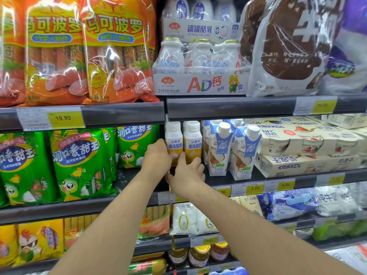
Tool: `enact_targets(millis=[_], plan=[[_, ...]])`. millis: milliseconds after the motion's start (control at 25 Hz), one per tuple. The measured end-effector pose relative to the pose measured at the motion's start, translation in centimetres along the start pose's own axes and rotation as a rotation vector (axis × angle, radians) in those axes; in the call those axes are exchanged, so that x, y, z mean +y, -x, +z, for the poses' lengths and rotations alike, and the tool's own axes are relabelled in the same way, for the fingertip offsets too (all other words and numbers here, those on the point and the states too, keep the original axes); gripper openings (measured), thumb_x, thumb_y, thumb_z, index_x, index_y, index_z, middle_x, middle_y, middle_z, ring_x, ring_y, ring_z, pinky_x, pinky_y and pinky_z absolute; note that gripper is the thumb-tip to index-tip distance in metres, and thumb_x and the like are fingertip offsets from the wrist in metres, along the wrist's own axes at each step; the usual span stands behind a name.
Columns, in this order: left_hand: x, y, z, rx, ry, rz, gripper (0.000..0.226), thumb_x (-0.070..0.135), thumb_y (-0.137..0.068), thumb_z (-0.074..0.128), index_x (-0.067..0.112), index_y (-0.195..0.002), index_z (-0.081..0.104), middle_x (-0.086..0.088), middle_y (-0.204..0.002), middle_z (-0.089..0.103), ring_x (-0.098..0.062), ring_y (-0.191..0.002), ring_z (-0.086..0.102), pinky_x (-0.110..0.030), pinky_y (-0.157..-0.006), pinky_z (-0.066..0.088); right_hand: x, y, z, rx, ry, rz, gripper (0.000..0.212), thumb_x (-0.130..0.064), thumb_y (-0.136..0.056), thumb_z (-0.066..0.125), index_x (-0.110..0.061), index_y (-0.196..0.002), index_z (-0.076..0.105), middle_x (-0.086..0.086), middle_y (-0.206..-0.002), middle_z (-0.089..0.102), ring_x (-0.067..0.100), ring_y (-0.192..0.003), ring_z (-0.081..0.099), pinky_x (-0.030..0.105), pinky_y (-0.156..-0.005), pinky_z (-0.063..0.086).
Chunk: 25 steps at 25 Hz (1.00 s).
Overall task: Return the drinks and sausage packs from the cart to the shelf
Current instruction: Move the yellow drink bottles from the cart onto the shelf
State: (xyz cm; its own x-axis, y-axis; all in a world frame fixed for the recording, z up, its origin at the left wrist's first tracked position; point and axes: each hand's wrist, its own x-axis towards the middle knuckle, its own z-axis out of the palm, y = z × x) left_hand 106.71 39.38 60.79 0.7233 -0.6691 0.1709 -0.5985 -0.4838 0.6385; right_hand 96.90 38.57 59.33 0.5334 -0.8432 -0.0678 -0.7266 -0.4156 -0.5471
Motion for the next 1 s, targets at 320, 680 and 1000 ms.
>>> enact_targets(millis=[320, 680, 1000], plan=[[-0.1, -0.4, -0.1, -0.03, -0.016, -0.032, 0.038, 0.037, -0.079, 0.077, 0.018, -0.106, 0.057, -0.007, -0.11, 0.068, -0.031, -0.102, 0.064, -0.051, -0.092, 0.05, 0.8, -0.4, -0.8, 0.01, 0.011, -0.025, 0.09, -0.049, -0.093, 0.055, -0.02, -0.157, 0.0, 0.017, -0.148, 0.018, 0.036, -0.138, 0.021, 0.045, -0.113, 0.024], [0.6, -0.3, 0.3, 0.008, -0.072, -0.037, 0.039, 0.027, -0.088, 0.072, 0.011, -0.118, 0.054, -0.012, -0.12, 0.066, -0.031, -0.11, 0.063, -0.04, -0.082, 0.048, 1.7, -0.3, -0.8, 0.01, 0.017, -0.088, 0.09, -0.047, -0.092, 0.058, -0.018, -0.157, 0.004, 0.016, -0.148, 0.02, 0.034, -0.139, 0.022, 0.045, -0.114, 0.026], [-0.4, 2.0, -0.1, -0.007, -0.097, 0.051, 0.047, 0.039, -0.087, 0.069, 0.008, -0.12, 0.053, -0.013, -0.119, 0.066, -0.031, -0.112, 0.059, -0.039, -0.085, 0.046, 2.7, 0.9, -1.6, -0.019, 0.05, -0.168, 0.068, -0.044, -0.092, 0.059, -0.015, -0.146, 0.029, 0.013, -0.143, 0.03, 0.033, -0.136, 0.029, 0.044, -0.112, 0.031]])
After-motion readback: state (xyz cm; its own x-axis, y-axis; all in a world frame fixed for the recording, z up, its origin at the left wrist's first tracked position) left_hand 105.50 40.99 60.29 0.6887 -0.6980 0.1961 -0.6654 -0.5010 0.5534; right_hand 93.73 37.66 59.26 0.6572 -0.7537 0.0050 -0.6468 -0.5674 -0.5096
